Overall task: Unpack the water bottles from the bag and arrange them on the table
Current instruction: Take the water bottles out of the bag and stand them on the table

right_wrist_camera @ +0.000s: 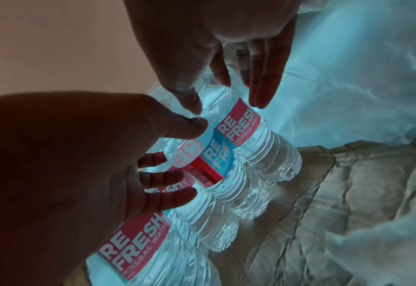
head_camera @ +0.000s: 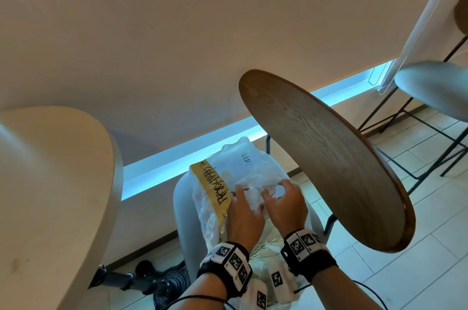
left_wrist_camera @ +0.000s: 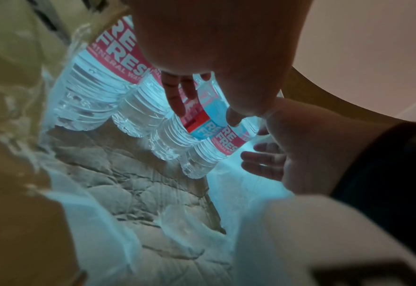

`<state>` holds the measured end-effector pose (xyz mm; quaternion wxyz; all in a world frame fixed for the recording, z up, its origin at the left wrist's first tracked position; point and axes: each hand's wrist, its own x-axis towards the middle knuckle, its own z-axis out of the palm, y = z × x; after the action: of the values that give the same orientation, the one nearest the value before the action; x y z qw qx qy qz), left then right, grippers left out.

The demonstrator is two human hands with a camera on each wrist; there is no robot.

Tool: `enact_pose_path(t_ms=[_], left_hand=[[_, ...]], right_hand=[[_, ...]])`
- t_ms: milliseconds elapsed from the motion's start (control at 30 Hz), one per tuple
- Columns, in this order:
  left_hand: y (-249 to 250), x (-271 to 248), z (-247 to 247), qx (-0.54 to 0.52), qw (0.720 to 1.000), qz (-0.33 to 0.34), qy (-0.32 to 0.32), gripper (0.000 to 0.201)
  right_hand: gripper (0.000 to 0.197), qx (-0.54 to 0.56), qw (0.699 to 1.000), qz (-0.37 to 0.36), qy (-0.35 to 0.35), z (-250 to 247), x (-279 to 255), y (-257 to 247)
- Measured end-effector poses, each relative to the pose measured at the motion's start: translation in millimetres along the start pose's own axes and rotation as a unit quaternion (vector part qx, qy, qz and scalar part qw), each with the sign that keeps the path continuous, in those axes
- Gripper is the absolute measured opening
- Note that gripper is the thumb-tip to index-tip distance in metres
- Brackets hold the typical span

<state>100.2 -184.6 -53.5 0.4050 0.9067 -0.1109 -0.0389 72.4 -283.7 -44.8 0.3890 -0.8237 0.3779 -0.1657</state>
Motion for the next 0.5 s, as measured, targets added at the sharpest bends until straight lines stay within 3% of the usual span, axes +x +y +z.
enact_pose_path(t_ms=[167, 333, 433, 500], left_hand=[[-3, -15, 0, -0.023, 0.999, 0.019, -0.014, 0.043], [-4, -21, -4, -0.002, 0.997, 0.059, -0.058, 0.044], [5, -28, -12, 0.014, 0.995, 0.055, -0.076, 0.045], [3, -30, -17, 0.037, 0.995, 0.063, -0.072, 0.05]], right_hand=[[0.048, 0.075, 0.997, -0.001, -0.022, 0, -3, 0], [0.057, -0.061, 0.992, -0.047, -0.1, -8, -11, 7], [0.055, -0.047, 0.987, -0.057, -0.142, -6, -15, 19], [0.063, -0.013, 0.988, -0.07, -0.134, -15, -14, 32]])
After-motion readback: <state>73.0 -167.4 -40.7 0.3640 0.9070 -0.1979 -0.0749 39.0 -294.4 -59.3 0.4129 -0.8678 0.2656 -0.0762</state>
